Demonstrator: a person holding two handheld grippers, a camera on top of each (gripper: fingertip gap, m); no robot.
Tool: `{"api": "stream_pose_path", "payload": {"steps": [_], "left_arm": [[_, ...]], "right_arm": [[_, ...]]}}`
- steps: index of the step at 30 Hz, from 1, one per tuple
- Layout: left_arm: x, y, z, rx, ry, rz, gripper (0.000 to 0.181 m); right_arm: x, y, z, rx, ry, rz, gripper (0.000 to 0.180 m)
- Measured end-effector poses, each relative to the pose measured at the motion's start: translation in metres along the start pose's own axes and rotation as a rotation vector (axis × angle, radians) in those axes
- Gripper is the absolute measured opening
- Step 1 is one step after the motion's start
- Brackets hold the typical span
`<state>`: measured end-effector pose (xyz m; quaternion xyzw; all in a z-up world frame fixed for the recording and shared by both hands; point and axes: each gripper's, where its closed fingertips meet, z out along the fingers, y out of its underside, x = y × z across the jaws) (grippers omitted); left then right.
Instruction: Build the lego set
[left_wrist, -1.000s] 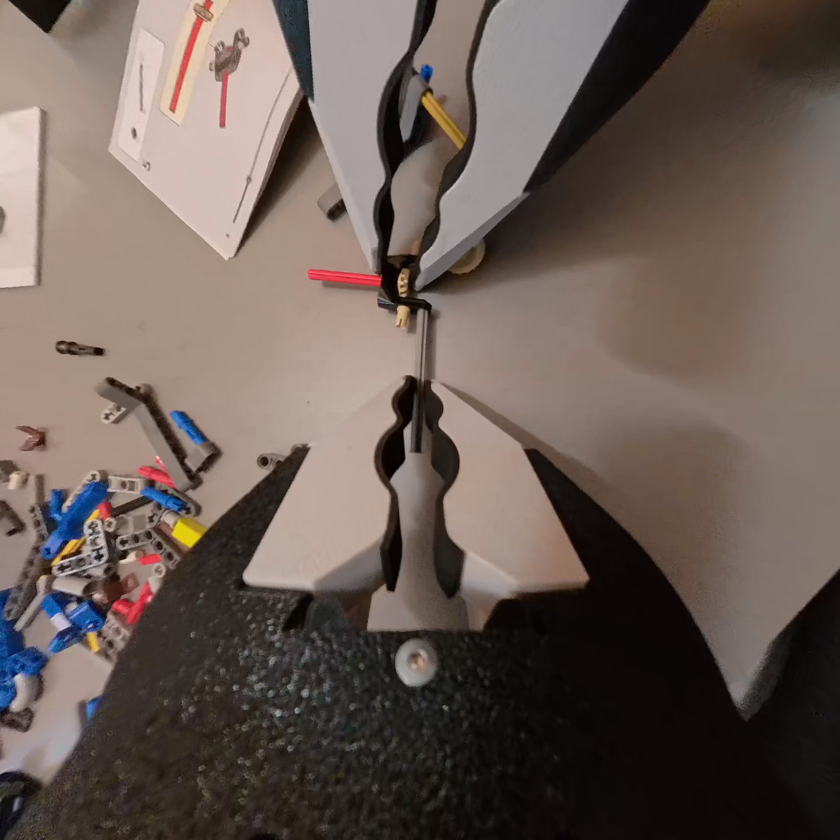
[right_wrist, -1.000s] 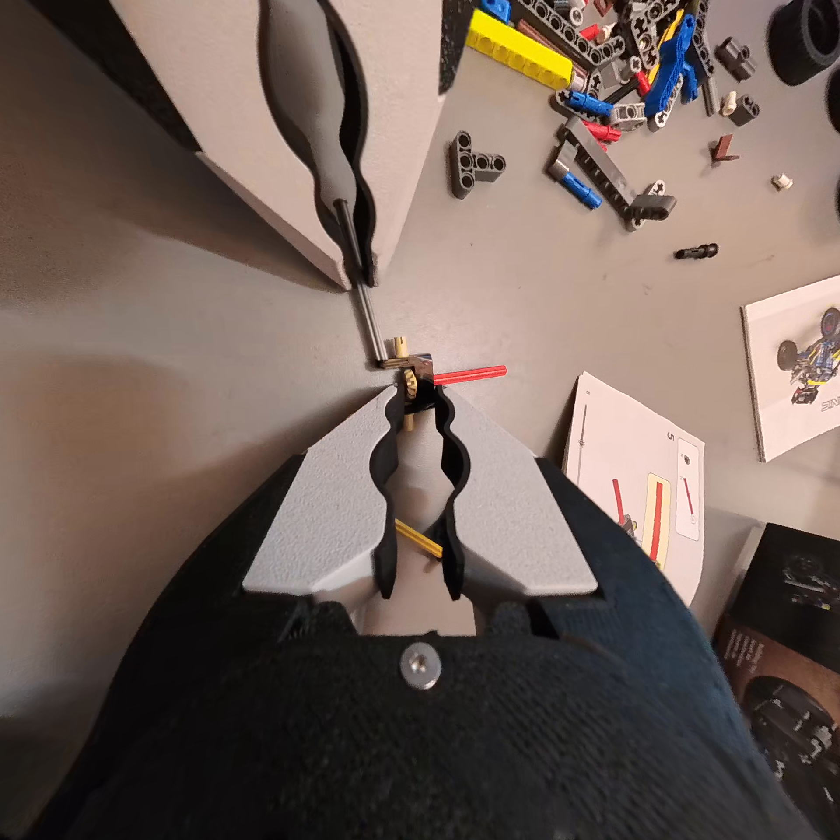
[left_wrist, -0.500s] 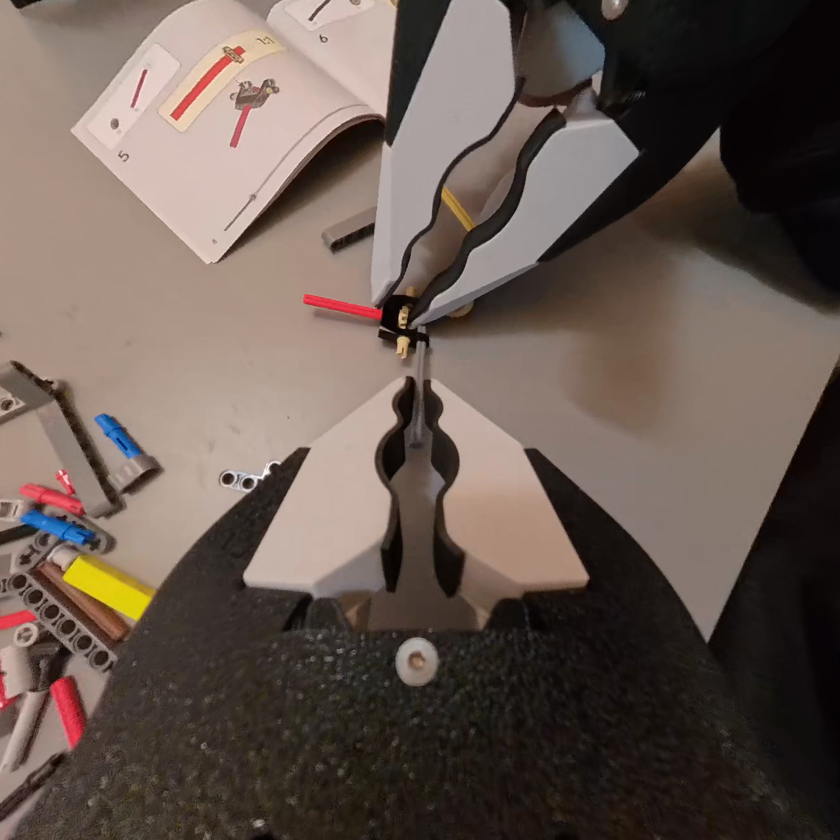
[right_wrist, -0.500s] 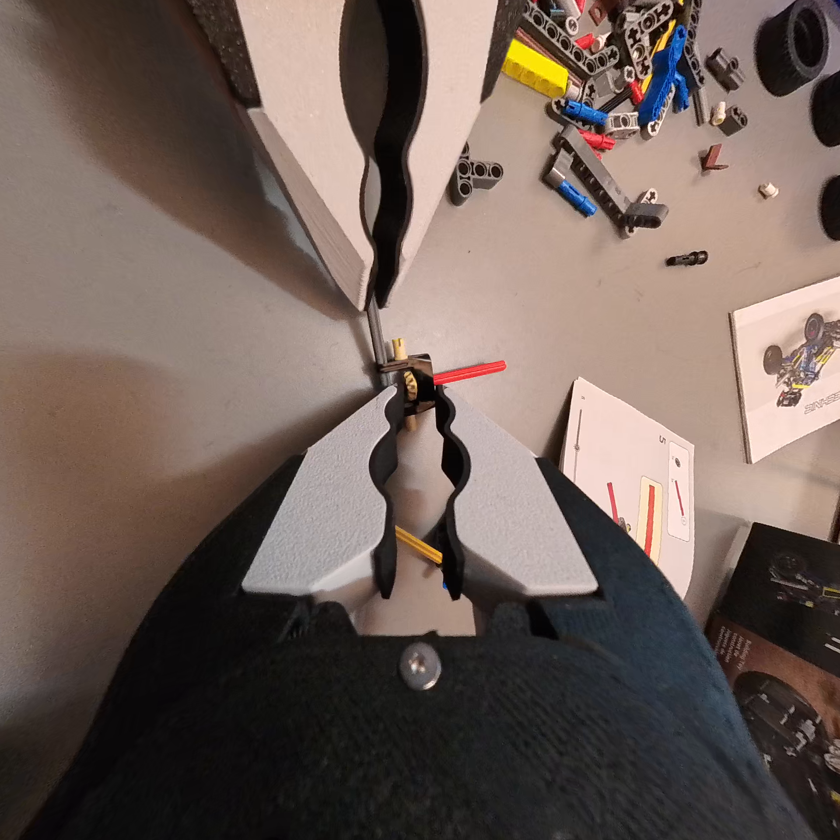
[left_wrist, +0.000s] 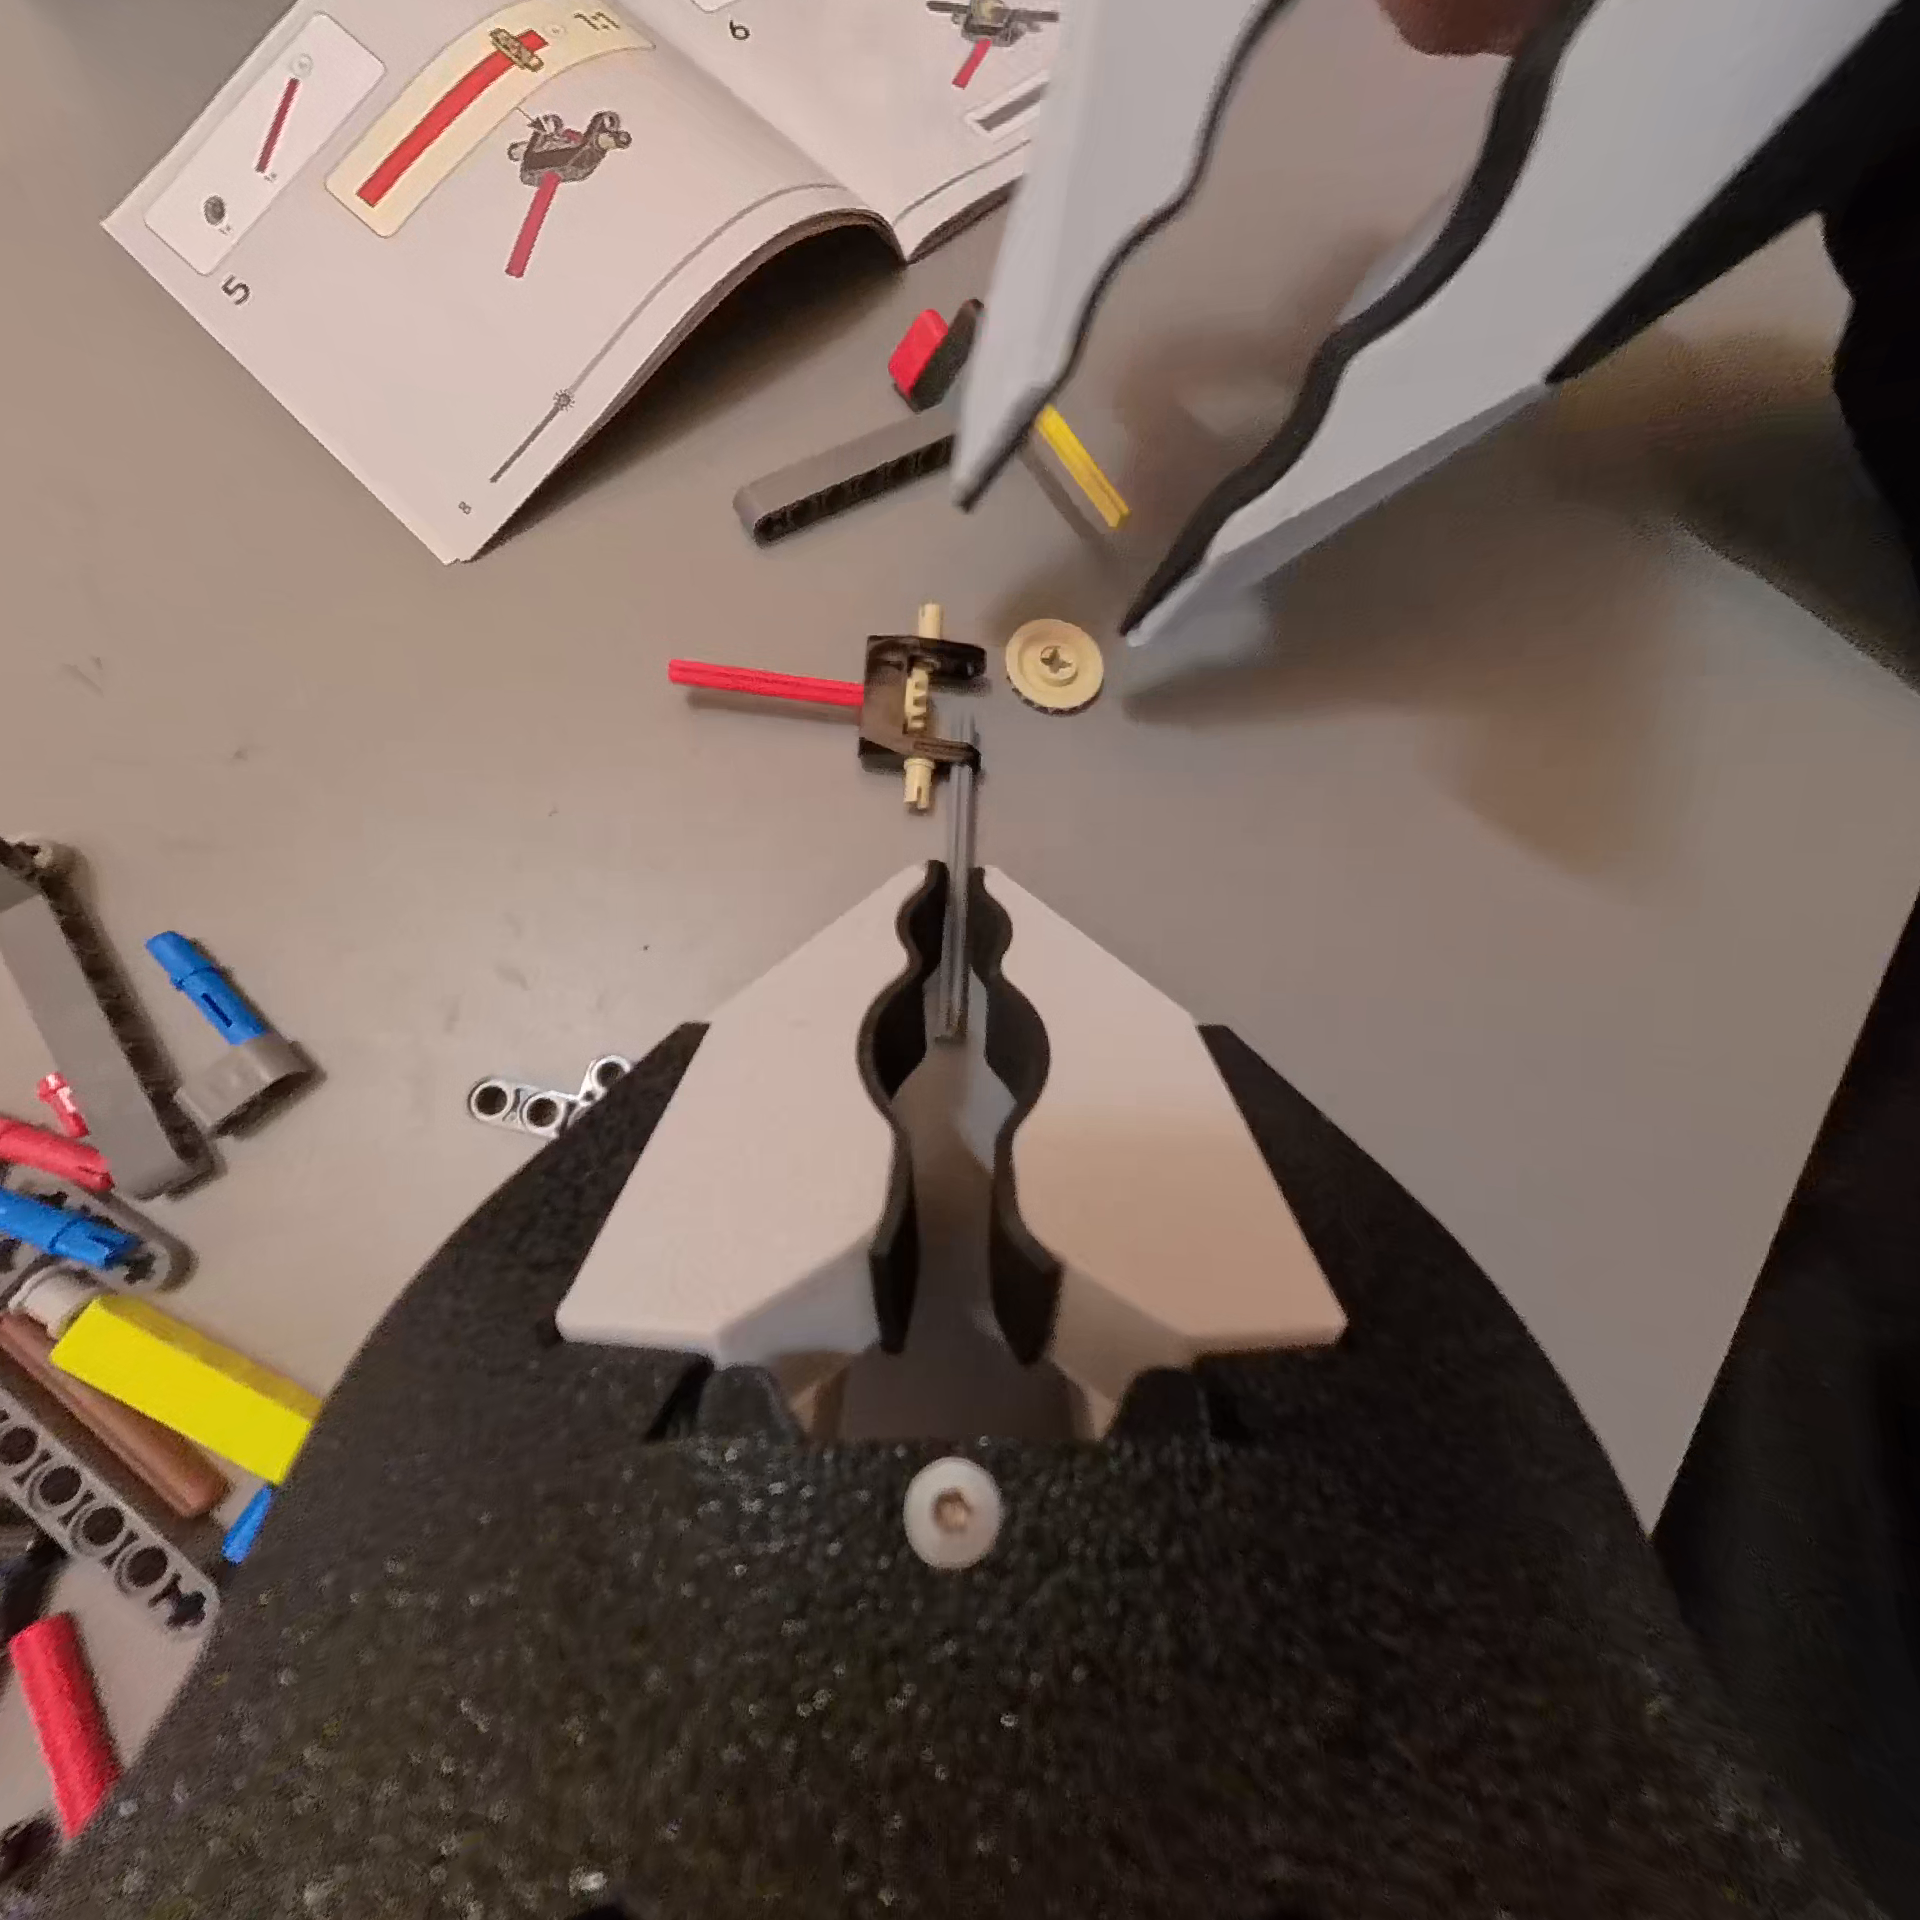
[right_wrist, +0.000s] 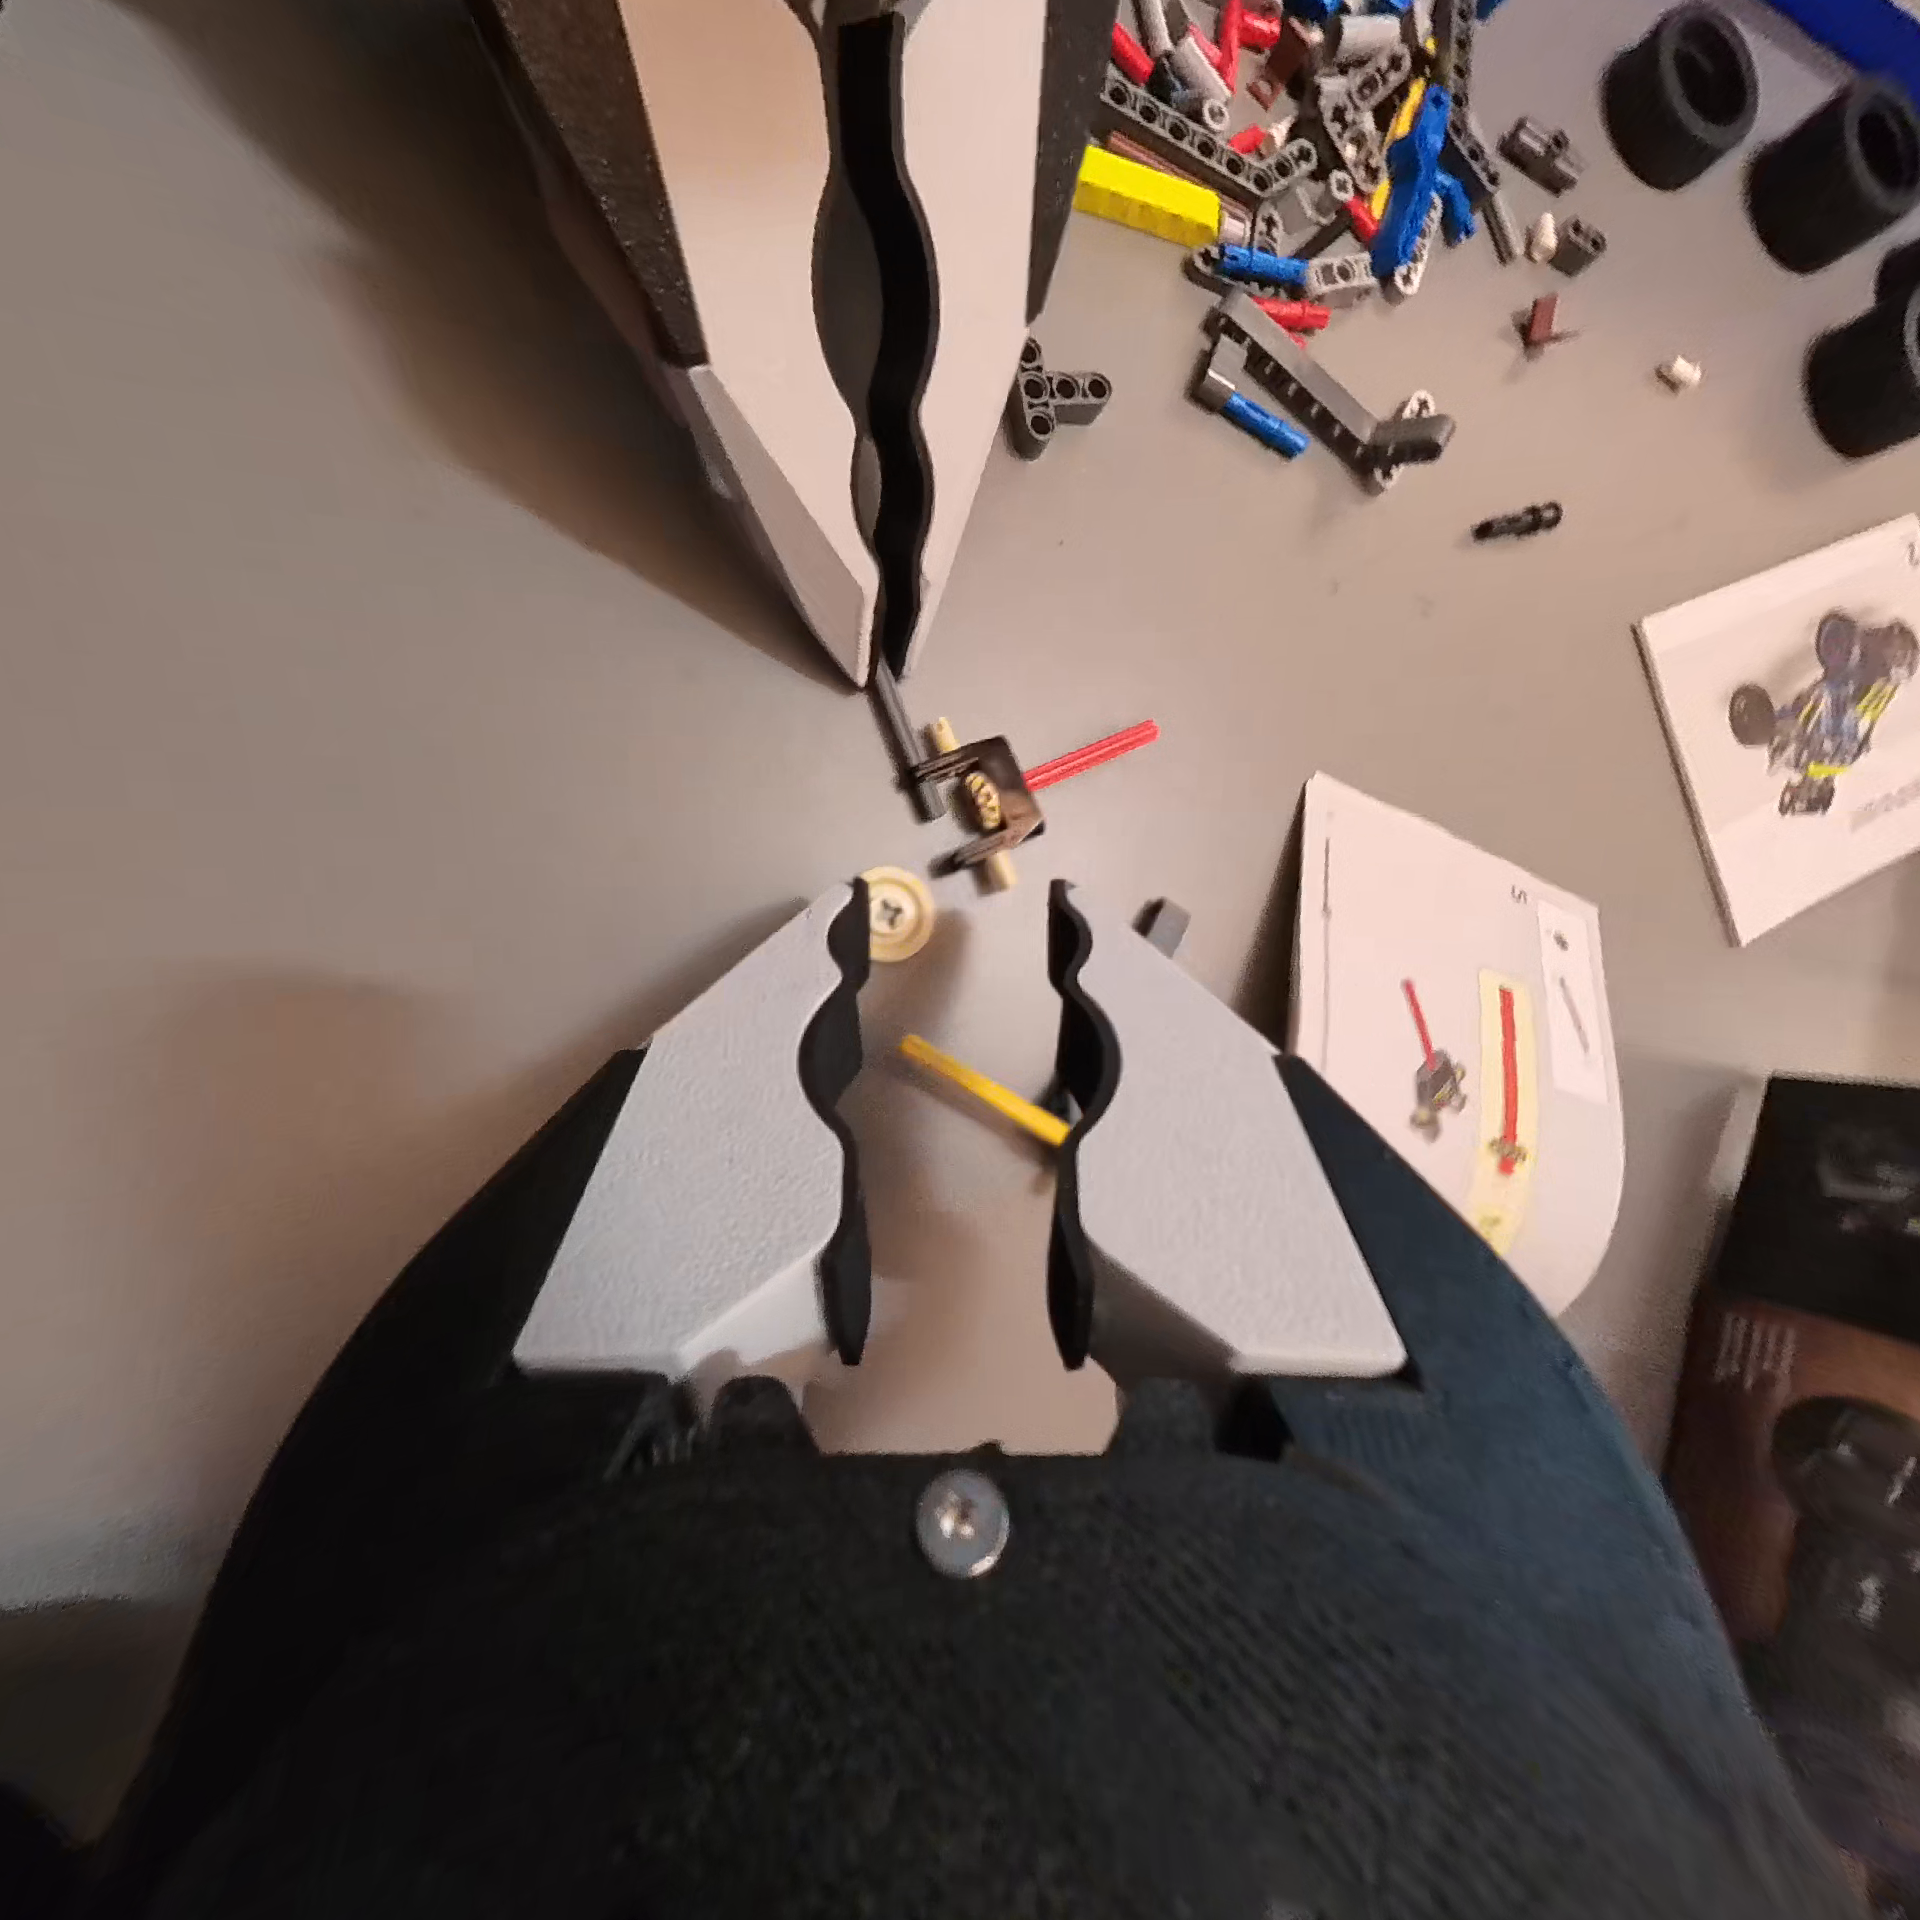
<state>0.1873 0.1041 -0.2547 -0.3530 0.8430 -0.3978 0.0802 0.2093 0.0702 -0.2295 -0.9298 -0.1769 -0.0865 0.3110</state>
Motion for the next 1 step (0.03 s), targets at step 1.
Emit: {"api": "stream_pose_path", "payload": {"steps": [1], "left_arm": [[-0.0003, -0.0005, -0.0004, 0.004, 0.001, -0.004, 0.002]], "right_arm": [[-0.0042, 0.002, -0.0017, -0.012, 0.003, 0.03, 0.029]]}}
